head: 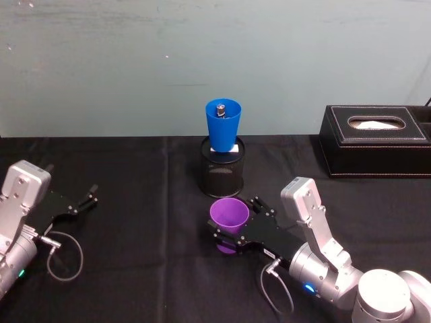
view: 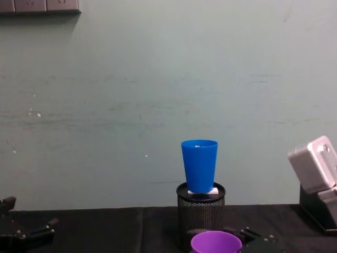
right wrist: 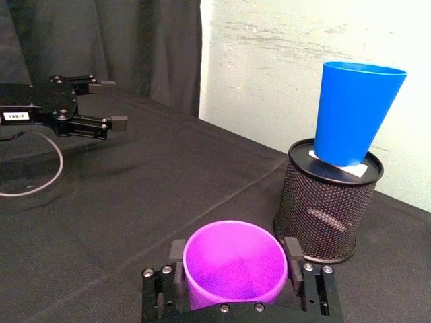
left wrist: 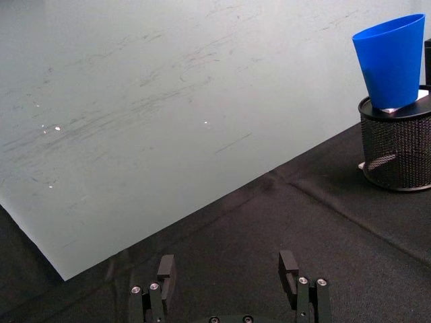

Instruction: Pick up one cup with a gripper and tap it against the other cup.

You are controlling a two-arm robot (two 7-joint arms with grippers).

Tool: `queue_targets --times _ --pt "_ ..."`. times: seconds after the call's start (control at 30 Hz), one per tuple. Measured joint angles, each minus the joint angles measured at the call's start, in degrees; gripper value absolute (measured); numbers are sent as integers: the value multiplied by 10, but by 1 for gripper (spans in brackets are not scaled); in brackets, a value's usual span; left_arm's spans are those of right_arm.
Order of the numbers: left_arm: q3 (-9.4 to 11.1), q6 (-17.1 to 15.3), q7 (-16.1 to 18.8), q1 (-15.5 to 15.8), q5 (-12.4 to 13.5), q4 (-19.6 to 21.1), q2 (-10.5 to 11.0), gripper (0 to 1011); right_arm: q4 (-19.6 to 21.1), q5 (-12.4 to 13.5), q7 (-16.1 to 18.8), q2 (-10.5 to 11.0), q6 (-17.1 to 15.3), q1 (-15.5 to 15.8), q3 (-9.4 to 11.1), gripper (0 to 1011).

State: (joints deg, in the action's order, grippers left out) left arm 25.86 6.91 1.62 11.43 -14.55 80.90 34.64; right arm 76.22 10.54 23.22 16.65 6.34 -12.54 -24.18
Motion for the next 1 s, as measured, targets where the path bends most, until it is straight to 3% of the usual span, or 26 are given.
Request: queue_targets --times 0.17,0.37,0.63,0.83,1.0 --pt "0 0 0 0 0 0 0 1000 0 1 0 0 -1 0 0 1002" --pt "0 0 0 0 0 0 0 1000 2 1 0 0 -1 0 0 1002" --pt "0 0 0 0 0 0 0 1000 50 -4 -13 1 1 9 13 1002" --pt "0 0 0 0 0 0 0 1000 88 -6 -51 -7 -35 16 35 1002" --pt "0 0 0 0 0 0 0 1000 107 -26 -123 -28 -98 28 63 1003"
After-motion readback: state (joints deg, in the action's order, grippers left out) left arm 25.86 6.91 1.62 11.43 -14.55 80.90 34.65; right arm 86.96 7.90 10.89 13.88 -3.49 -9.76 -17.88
